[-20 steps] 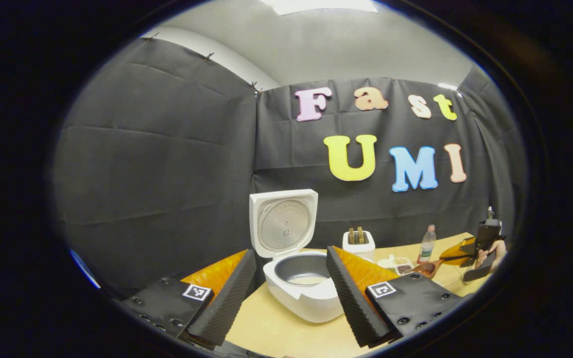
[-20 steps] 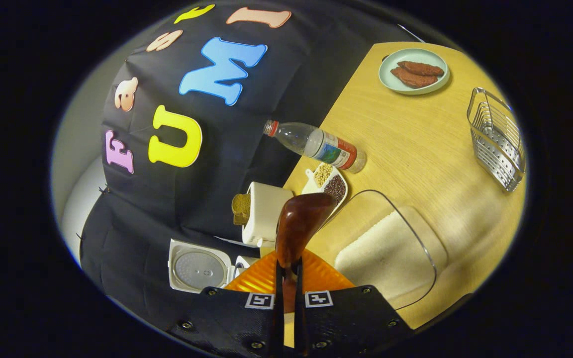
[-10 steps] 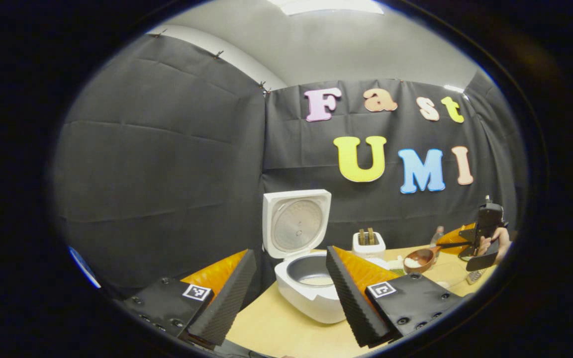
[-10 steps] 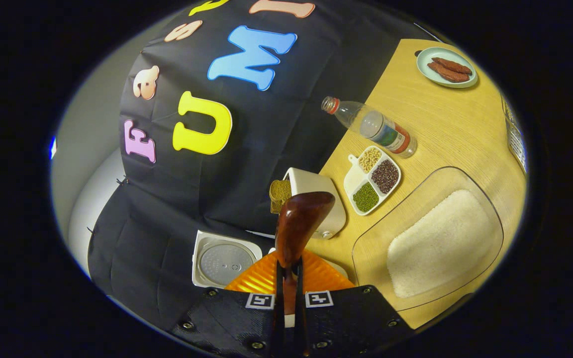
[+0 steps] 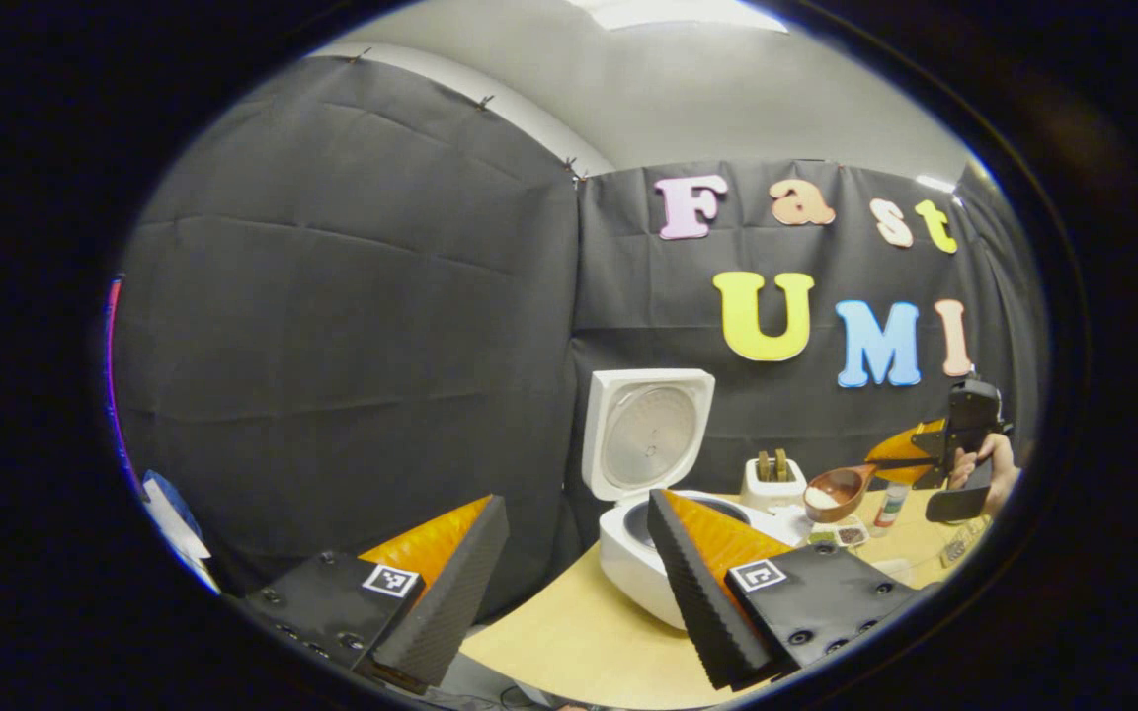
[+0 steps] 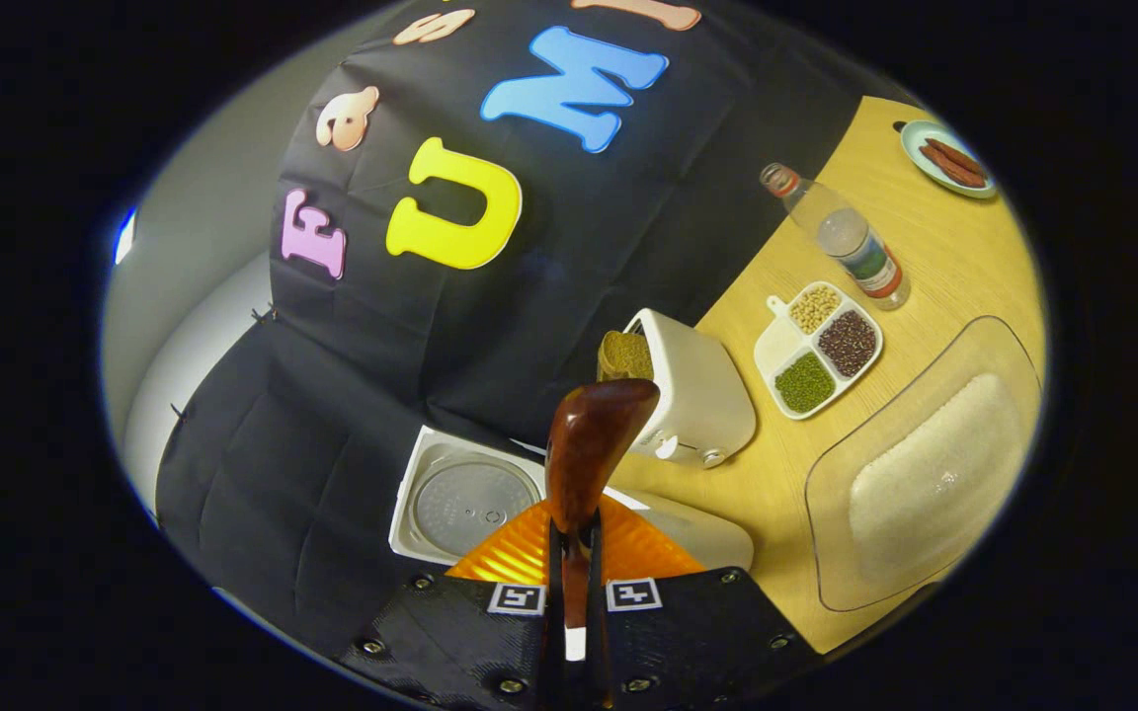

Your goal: Close the left gripper, press the button to open the rice cooker; take a wooden spoon from the chopstick holder with the right hand, scoop a spoonful of rice and pour it into the rice cooker, then put the wooden spoon back into the chopstick holder.

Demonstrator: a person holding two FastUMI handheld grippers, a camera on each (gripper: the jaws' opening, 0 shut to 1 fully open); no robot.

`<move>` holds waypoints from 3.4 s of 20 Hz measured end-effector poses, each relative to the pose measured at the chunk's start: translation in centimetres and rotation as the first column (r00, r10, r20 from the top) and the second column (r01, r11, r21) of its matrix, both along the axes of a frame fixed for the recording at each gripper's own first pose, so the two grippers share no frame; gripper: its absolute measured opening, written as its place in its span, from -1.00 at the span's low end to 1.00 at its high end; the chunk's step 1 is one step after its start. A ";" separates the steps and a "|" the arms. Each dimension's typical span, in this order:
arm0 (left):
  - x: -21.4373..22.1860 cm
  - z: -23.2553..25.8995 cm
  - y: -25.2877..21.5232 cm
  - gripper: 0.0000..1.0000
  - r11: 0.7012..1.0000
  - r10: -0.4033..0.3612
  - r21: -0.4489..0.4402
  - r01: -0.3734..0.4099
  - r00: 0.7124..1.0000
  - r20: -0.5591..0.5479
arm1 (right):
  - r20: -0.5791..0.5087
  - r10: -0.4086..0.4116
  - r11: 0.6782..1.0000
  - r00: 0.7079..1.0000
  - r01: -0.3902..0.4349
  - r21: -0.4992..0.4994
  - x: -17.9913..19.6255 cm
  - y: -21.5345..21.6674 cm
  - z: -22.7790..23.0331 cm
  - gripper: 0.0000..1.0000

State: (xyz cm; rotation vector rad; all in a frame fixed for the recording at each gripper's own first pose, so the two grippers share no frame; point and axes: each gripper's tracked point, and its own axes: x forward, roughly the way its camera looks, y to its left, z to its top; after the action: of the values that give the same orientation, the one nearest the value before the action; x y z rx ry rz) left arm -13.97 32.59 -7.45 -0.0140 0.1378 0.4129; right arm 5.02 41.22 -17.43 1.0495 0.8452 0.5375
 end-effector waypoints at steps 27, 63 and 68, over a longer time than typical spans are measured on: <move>-10.6 -3.1 7.6 0.96 0.949 0.315 0.024 -0.314 0.944 -0.097 | 0.399 0.493 0.766 0.773 -0.169 -0.620 0.4 21.2 -4.4 -0.84; -1.2 0.1 -0.1 0.90 0.991 0.135 -0.017 -0.135 0.991 0.017 | 0.352 0.352 0.906 0.868 -0.220 -0.363 1.1 10.7 5.9 -0.84; 1.2 2.0 -3.7 0.92 0.998 0.067 -0.003 -0.067 0.997 0.045 | 0.365 0.283 0.917 0.887 -0.138 -0.375 3.3 4.3 6.7 -0.84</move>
State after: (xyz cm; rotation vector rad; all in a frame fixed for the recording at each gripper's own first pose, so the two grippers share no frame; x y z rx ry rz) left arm -12.78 28.87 -5.47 -0.0289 0.0936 0.4793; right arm 8.27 45.56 -10.76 0.4963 0.6459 0.7410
